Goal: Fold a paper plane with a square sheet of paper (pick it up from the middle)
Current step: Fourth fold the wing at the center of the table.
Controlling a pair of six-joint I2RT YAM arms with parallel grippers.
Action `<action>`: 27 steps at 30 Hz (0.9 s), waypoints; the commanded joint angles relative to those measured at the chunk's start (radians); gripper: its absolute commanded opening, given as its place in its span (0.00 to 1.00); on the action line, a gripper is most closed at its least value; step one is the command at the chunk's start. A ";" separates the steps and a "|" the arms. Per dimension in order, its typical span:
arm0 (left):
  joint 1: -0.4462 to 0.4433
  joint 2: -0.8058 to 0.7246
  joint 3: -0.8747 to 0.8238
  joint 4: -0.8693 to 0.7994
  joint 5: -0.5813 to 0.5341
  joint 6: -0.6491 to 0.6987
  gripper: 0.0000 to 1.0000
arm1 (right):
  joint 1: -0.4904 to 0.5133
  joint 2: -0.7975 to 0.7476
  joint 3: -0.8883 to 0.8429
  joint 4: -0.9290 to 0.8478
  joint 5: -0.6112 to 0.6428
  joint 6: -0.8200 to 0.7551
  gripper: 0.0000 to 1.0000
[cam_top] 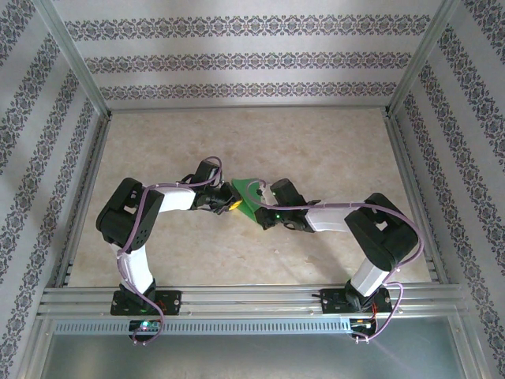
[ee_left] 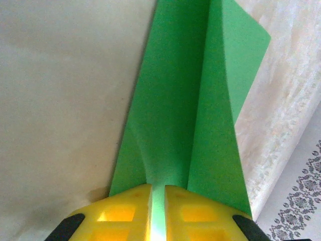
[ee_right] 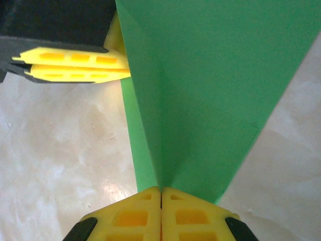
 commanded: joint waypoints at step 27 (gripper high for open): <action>-0.026 0.021 0.041 -0.117 -0.026 0.060 0.25 | 0.113 -0.020 0.095 -0.163 0.313 -0.004 0.35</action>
